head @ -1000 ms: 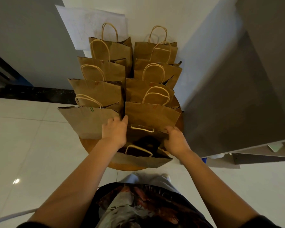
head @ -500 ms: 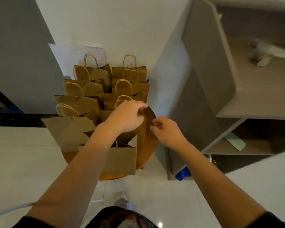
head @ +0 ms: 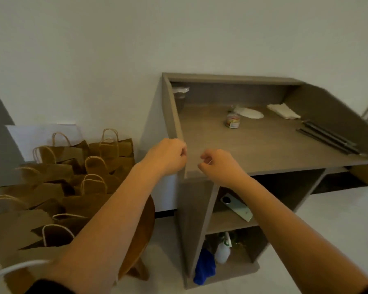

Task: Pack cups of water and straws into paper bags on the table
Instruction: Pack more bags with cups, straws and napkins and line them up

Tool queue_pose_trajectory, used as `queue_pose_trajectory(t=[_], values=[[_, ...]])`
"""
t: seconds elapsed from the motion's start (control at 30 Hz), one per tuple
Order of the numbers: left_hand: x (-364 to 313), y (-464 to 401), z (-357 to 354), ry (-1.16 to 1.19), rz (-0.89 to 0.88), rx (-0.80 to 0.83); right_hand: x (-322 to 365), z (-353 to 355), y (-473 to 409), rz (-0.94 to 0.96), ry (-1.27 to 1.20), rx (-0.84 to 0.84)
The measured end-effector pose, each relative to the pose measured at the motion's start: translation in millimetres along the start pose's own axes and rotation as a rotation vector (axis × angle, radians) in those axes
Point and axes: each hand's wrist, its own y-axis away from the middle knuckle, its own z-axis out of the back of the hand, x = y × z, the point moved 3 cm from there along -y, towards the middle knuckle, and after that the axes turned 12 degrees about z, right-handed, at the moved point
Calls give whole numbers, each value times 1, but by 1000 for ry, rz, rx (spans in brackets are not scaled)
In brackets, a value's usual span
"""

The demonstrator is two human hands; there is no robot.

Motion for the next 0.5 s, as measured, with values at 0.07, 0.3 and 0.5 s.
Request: queue_pose_trajectory(t=[0.07, 0.3, 0.5], values=[[-6, -22, 9, 12, 21, -114, -15, 17, -18, -7, 7, -35], [-22, -127, 26, -40, -30, -198, -46, 36, -125, 72, 18, -166], [-29, -228, 39, -295, -42, -115, -60, 37, -243, 133, -19, -168]])
